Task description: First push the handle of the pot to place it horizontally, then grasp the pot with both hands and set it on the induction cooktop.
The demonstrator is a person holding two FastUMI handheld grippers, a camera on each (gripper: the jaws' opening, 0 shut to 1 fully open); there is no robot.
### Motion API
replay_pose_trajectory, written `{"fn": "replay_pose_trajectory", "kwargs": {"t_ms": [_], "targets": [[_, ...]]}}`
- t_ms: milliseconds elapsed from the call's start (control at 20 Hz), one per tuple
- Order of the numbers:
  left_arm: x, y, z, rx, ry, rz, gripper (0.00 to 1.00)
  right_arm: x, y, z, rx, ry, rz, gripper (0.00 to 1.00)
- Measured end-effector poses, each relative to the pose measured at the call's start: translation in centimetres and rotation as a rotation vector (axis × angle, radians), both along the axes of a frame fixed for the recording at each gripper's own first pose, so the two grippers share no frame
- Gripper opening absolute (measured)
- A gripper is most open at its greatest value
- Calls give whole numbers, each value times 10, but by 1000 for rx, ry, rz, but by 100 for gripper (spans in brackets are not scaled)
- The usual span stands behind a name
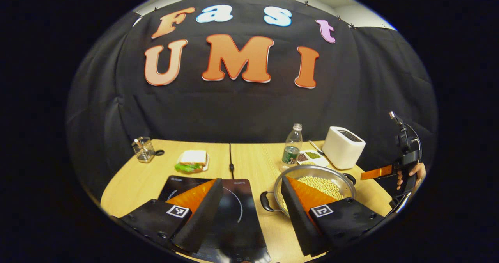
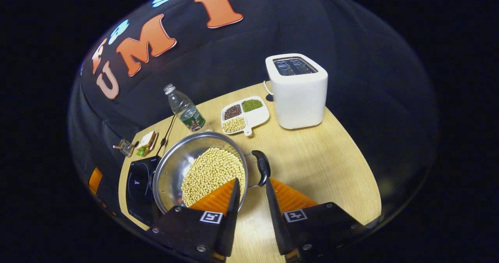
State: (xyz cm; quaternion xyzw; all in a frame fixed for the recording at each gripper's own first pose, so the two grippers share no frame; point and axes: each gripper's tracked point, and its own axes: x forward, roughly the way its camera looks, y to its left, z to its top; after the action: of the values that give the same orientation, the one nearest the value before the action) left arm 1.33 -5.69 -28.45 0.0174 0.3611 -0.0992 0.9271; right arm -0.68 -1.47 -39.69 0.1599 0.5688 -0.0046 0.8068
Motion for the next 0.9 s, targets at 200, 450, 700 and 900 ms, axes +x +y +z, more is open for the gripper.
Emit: {"fn": "replay_pose_trajectory", "kwargs": {"t_ms": [200,450,700,900], "targets": [[-2,-25,-39,-15,121,-43,97,6,14,-8,-24,-9,63,59],[-2,-31,-99,10,252,-73,97,10,14,-19,-65,-7,92,67],[-2,-40,-145,1,365,-57,94,8,6,-29,-99,13,103,76],[-4,-51,-163,-23,398,-49,91,8,2,-36,-127,21,121,82]]}}
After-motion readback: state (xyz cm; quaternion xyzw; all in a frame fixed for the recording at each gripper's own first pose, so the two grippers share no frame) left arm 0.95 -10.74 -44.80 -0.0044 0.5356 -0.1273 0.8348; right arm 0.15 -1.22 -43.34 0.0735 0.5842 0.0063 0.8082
